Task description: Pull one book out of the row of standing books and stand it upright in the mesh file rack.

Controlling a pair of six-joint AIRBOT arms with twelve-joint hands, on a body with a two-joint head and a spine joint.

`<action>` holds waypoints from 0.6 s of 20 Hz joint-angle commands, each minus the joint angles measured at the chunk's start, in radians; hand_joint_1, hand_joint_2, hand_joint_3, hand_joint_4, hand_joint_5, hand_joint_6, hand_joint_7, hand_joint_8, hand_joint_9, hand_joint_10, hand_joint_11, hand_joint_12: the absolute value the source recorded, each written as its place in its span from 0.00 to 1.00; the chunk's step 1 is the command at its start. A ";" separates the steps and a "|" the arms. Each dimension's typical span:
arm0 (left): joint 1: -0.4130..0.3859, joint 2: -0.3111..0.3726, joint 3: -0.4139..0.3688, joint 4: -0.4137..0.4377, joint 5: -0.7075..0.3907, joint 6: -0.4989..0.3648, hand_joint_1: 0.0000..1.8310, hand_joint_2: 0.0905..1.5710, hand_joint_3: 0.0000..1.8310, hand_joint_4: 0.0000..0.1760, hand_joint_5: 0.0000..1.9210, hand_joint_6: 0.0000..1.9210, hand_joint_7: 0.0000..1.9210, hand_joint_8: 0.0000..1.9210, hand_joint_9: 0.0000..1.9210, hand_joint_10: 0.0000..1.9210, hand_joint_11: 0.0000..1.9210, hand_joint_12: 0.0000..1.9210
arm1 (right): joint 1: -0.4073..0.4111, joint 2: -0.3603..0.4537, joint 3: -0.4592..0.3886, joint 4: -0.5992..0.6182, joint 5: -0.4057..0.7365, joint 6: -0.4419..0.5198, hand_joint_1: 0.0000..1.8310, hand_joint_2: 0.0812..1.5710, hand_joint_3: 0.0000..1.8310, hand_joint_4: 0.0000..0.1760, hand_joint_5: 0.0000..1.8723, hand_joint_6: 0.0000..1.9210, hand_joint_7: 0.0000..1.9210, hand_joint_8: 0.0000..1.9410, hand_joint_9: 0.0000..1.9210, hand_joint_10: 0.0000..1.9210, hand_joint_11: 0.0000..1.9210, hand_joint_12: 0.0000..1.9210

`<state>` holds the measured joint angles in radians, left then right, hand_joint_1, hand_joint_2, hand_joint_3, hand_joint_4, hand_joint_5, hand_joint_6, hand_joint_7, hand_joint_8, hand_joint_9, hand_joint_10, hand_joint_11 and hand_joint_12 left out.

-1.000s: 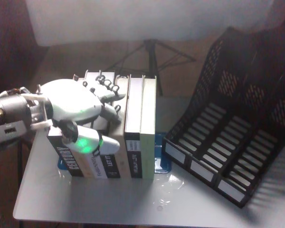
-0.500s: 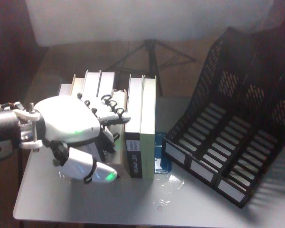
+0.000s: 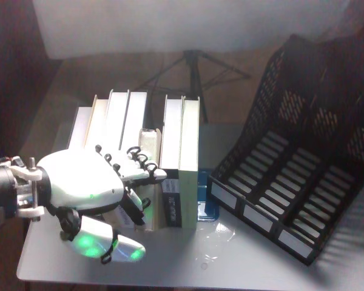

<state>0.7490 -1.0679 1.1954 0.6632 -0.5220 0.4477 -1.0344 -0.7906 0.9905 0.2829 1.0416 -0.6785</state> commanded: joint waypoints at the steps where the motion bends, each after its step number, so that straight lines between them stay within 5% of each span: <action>1: 0.005 0.004 -0.005 -0.017 -0.070 -0.006 0.03 0.75 0.00 0.12 0.37 0.00 0.00 0.00 0.00 0.00 0.00 0.00 | -0.002 0.009 0.003 0.017 0.114 0.007 0.20 0.80 0.00 0.00 0.00 0.00 0.00 0.00 0.00 0.00 0.00 0.00; 3: 0.017 0.004 -0.009 -0.017 -0.074 -0.013 0.04 0.75 0.00 0.00 0.39 0.01 0.00 0.00 0.00 0.00 0.00 0.00 | -0.003 0.009 0.003 0.017 0.114 0.007 0.19 0.81 0.00 0.00 0.00 0.00 0.00 0.00 0.00 0.00 0.00 0.00; 12: 0.082 0.010 -0.039 -0.020 -0.121 -0.069 0.05 0.74 0.00 0.00 0.44 0.02 0.02 0.00 0.00 0.00 0.00 0.00 | -0.005 0.010 0.003 0.022 0.114 0.008 0.18 0.81 0.00 0.00 0.00 0.00 0.00 0.00 0.00 0.00 0.00 0.00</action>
<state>0.8288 -1.0561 1.1576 0.6468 -0.5934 0.3904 -1.0401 -0.7906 0.9905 0.2874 1.0428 -0.6777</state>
